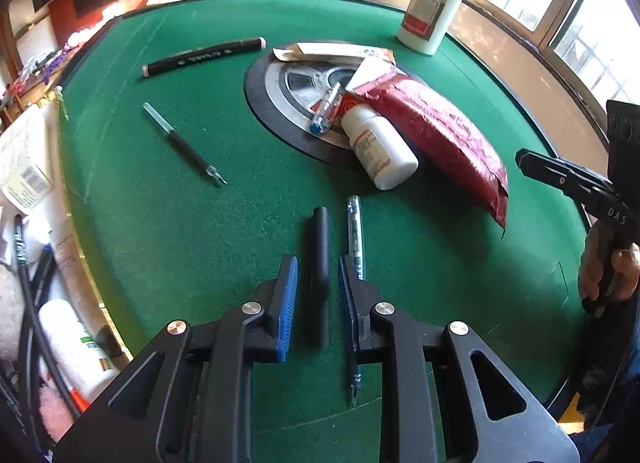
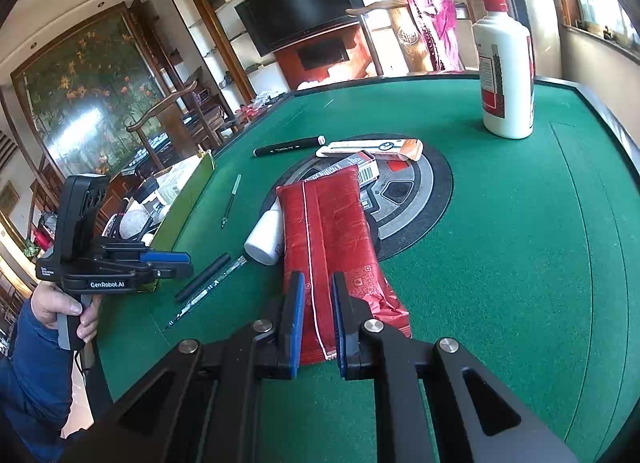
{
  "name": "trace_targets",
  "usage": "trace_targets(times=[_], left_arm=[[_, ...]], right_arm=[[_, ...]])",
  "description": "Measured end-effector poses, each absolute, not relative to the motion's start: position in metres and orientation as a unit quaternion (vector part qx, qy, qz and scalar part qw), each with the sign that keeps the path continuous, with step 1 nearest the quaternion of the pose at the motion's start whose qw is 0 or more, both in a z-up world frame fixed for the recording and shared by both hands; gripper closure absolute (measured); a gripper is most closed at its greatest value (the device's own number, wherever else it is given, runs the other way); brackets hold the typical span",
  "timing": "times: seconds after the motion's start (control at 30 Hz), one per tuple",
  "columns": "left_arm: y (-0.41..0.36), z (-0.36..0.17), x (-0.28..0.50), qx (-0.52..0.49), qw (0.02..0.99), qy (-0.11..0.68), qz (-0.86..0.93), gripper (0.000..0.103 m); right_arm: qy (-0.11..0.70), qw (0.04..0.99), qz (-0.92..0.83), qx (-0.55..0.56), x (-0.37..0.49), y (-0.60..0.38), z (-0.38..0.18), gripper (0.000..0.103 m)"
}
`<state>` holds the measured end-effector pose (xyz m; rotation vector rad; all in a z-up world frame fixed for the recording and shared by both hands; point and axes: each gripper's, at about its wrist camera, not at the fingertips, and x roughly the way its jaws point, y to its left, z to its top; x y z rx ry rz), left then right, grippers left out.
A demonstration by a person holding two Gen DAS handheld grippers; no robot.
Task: Organize objects
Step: 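Grasp the clear pen with left tool while right tool grasps red pouch, then lift and carry the pen with left tool while right tool carries pouch to tray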
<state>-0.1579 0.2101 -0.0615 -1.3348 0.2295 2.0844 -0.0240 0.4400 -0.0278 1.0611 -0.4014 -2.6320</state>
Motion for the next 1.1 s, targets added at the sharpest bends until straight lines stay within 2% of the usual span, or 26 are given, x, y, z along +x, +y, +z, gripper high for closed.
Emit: trace_targets(times=[0.17,0.23,0.33,0.37,0.4,0.43,0.47,0.5,0.63,0.8,0.93,1.03,1.1], left_arm=[[0.217,-0.070,-0.153,-0.493,0.309,0.113,0.806,0.085],[0.219,-0.074,-0.150,-0.477,0.289,0.127,0.820,0.093],[0.222,-0.076,-0.139,-0.450,0.269,0.138,0.840,0.093],[0.222,-0.077,-0.138,-0.447,0.263,0.134,0.845,0.093],[0.222,-0.077,-0.137,-0.444,0.260,0.132,0.847,0.093],[0.222,-0.077,-0.137,-0.440,0.259,0.131,0.850,0.093],[0.222,-0.078,-0.137,-0.438,0.258,0.127,0.852,0.093],[0.221,-0.079,-0.137,-0.435,0.256,0.126,0.854,0.093],[0.224,-0.079,-0.133,-0.419,0.248,0.136,0.863,0.093],[0.225,-0.078,-0.128,-0.406,0.241,0.148,0.869,0.093],[0.223,-0.078,-0.127,-0.407,0.242,0.143,0.869,0.093],[0.226,-0.078,-0.125,-0.403,0.238,0.153,0.870,0.093],[0.228,-0.078,-0.124,-0.401,0.235,0.160,0.871,0.093]], right_arm=[[-0.135,0.136,-0.911,0.366,-0.023,0.440,-0.028,0.091],[-0.129,0.131,-0.913,0.365,-0.023,0.440,-0.028,0.091],[-0.115,0.117,-0.918,0.362,-0.023,0.438,-0.026,0.090],[-0.111,0.115,-0.919,0.360,-0.024,0.437,-0.025,0.084],[-0.104,0.115,-0.920,0.359,-0.026,0.435,-0.024,0.070],[-0.091,0.115,-0.923,0.357,-0.028,0.431,-0.022,0.062],[-0.074,0.113,-0.926,0.353,-0.031,0.427,-0.020,0.046],[-0.058,0.108,-0.928,0.353,-0.035,0.424,-0.018,0.037],[-0.029,0.117,-0.919,0.375,-0.061,0.409,-0.020,0.032],[0.033,0.085,-0.904,0.419,-0.093,0.385,-0.039,0.029],[0.047,0.072,-0.884,0.460,-0.105,0.385,-0.060,0.029],[0.030,0.077,-0.888,0.452,-0.105,0.391,-0.066,0.030],[0.025,0.072,-0.889,0.452,-0.104,0.394,-0.066,0.038]])
